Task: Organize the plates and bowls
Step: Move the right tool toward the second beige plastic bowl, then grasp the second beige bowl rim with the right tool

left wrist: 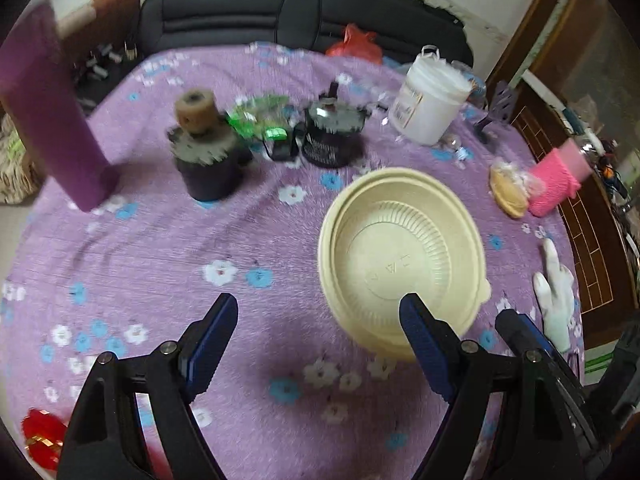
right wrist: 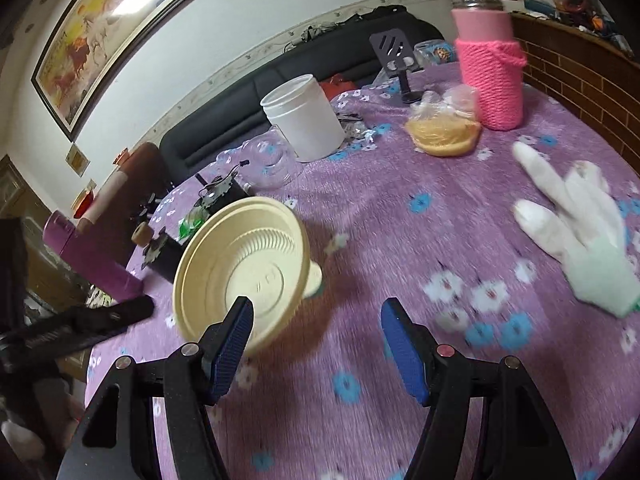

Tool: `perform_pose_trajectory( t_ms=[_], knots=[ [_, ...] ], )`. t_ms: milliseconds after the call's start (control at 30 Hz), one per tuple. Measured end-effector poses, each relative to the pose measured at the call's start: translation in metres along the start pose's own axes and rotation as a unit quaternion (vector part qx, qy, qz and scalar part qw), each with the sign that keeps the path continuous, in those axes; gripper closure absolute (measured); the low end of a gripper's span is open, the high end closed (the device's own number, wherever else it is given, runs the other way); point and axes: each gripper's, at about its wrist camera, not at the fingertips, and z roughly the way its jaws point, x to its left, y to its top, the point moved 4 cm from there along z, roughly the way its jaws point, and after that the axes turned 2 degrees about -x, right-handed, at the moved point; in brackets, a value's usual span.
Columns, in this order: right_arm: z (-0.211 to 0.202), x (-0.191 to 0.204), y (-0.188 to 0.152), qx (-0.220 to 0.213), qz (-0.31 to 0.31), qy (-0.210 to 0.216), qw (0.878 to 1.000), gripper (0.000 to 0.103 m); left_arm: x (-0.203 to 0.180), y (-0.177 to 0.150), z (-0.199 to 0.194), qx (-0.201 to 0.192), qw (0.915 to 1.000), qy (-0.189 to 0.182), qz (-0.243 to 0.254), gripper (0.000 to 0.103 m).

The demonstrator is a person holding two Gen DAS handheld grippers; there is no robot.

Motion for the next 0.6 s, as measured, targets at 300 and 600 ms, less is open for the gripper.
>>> perform_pose_trajectory(
  t_ms=[300, 600],
  knots=[
    [0.045, 0.000, -0.001, 0.034, 0.000, -0.004, 0.999, 0.038, -0.008, -0.005, 0.047, 0.063, 0.9977, -0.008, -0.023, 0.023],
    [0.042, 0.010, -0.008, 0.051, -0.011, 0.020, 0.998, 0.083, -0.033, -0.019, 0.045, 0.093, 0.9951, -0.030, 0.018, 0.076]
  ],
)
